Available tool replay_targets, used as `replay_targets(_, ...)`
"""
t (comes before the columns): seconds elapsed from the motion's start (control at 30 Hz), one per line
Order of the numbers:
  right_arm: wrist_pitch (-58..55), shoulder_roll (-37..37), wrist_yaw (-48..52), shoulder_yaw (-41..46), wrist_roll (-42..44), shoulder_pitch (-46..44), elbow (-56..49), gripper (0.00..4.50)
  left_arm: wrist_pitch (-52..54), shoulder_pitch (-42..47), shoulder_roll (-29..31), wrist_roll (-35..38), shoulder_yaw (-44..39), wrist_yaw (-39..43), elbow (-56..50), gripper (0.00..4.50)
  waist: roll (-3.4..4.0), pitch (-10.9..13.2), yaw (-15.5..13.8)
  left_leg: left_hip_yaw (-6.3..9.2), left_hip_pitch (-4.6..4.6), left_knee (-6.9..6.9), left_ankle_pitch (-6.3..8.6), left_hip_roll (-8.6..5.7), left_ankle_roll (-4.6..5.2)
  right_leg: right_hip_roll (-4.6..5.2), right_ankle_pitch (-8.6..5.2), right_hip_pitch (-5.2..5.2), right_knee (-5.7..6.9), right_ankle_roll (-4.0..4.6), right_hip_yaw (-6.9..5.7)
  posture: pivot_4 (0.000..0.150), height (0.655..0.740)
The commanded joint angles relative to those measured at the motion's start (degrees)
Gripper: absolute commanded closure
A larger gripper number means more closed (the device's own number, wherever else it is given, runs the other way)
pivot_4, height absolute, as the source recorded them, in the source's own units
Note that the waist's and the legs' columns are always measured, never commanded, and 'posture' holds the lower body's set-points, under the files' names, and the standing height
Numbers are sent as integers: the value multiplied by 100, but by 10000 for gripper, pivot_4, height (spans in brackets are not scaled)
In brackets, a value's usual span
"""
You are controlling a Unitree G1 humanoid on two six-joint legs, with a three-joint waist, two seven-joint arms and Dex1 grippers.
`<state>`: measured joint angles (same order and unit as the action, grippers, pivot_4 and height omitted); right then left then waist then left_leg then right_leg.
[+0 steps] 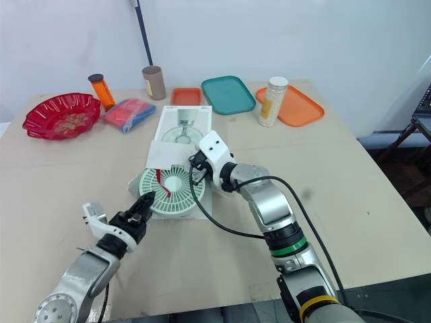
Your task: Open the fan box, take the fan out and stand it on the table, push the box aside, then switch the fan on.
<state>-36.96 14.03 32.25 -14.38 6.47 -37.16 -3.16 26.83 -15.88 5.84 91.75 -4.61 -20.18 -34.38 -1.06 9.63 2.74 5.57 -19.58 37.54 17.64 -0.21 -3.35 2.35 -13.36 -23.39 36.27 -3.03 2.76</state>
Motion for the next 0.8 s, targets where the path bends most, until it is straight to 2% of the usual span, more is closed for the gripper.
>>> replay_targets(0.03,-175,0,-38,-53,-60,20,207,45000,8,-255,120,196,-69,-132,-242,28175,0,0,-1,0,0,0,0,-1,0,0,-2,1,0,-4,0,1500,7400)
replay_targets(0.47,-227,11,-70,-60,-67,46,156,45000,-198,-1374,353,402,-87,-171,-811,28175,0,0,0,-1,3,-1,1,1,1,0,-26,1,0,6,0,1500,7400)
replay_targets(0.8,-304,44,-47,-57,-55,51,28,45000,-289,-2111,582,420,-226,191,-788,28175,1,0,2,-3,3,-2,3,2,5,0,-33,0,0,9,0,1500,7400)
